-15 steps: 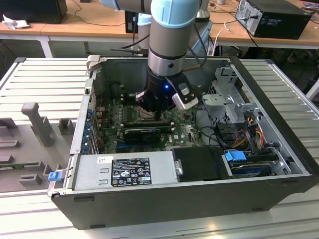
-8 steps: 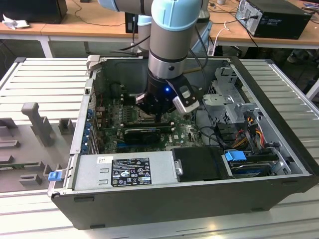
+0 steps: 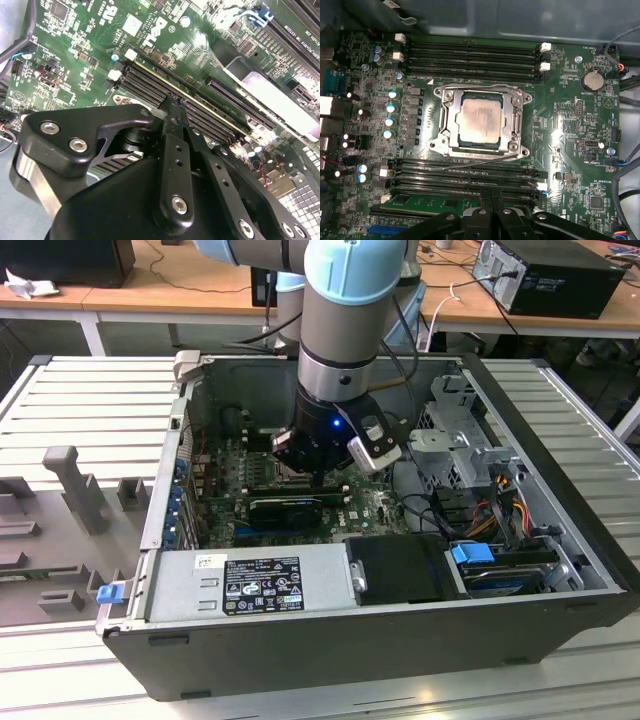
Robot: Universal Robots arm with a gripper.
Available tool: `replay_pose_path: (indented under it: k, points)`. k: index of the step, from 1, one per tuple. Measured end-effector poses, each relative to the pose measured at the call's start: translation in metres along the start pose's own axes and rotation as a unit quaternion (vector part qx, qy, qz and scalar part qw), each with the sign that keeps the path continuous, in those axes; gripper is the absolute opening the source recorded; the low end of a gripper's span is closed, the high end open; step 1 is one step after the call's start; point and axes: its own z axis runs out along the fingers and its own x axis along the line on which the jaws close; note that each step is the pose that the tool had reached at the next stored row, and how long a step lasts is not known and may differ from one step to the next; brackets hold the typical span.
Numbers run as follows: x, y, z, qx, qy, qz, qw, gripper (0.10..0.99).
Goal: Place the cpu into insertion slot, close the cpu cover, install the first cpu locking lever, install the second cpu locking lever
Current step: 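Install the second cpu locking lever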
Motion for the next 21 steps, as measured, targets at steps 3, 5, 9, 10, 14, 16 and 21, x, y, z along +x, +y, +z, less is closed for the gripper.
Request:
replay_pose_path:
  k: [3,5,9,10,14,16,21]
  points:
    - [0.0000,-0.0006,-0.0001,-0.0120,-0.0006,0.000,0.9999,0.106]
    - [0.0000,-0.0006,0.0000,-0.0325,-0.0019,-0.001,0.9995,0.106]
    - [0.0046,-0.0004,0.0008,-0.0485,-0.0029,-0.001,0.9988,0.106]
    - [0.0061,-0.0003,0.0009,-0.0508,-0.0030,-0.001,0.9987,0.106]
    - [0.0151,0.0004,0.0014,-0.0633,-0.0039,-0.002,0.9980,0.106]
    - [0.0163,0.0006,0.0017,-0.0635,-0.0039,-0.002,0.9980,0.106]
    - [0.0167,0.0007,0.0021,-0.0637,-0.0039,-0.002,0.9980,0.106]
